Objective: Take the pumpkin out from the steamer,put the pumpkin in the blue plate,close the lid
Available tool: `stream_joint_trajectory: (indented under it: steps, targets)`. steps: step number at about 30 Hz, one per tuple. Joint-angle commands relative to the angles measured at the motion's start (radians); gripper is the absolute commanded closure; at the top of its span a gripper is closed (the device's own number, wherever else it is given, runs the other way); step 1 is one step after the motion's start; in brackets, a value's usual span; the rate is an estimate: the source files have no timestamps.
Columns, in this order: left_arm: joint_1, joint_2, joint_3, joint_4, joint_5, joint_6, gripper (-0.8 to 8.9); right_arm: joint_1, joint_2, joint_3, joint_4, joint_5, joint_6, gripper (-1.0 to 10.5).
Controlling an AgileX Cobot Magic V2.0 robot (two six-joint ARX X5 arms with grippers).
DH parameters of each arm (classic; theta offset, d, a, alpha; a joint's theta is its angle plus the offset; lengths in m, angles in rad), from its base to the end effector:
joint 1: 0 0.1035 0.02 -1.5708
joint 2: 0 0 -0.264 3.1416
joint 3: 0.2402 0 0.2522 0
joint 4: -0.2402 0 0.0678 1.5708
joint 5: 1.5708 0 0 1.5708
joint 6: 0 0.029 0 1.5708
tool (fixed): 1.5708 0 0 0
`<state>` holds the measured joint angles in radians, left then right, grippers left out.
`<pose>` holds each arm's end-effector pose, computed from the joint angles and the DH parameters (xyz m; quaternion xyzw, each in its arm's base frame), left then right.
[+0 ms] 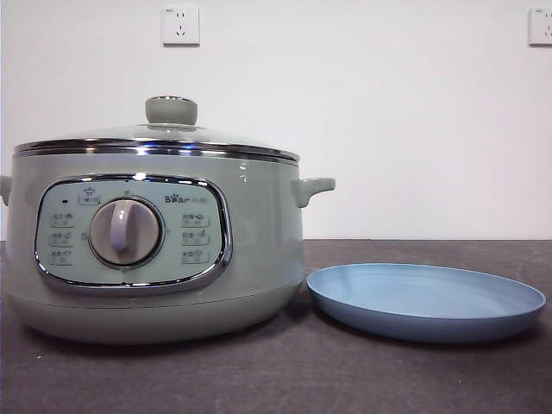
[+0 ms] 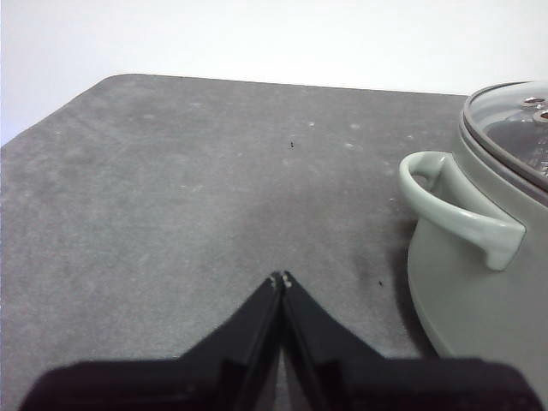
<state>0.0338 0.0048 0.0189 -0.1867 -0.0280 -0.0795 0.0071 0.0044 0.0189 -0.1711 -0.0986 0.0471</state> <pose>0.0954 0.0040 0.1516 -0.0398 0.0849 0.0342 0.9950 0.0955 0.0035 0.1531 0.0270 0.0794 0.0508 0.9952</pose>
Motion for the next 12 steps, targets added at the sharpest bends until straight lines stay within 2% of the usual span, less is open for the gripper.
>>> stream_joint_trajectory:
  steps: [1,7,9,12]
  targets:
    - [0.004,-0.003,-0.015,0.004,0.021,-0.032,8.16,0.001,0.000,-0.011,-0.004,-0.005,0.150,9.5]
    - [0.004,-0.003,-0.015,0.024,0.120,-0.145,8.16,0.001,0.000,-0.011,-0.003,-0.005,0.390,9.5]
    - [0.004,-0.003,-0.015,0.040,0.147,-0.167,8.17,0.001,0.000,-0.011,-0.003,-0.007,0.436,9.5]
    - [0.004,-0.003,-0.014,0.055,0.180,-0.198,8.20,0.001,0.000,-0.010,-0.003,-0.008,0.460,9.5]
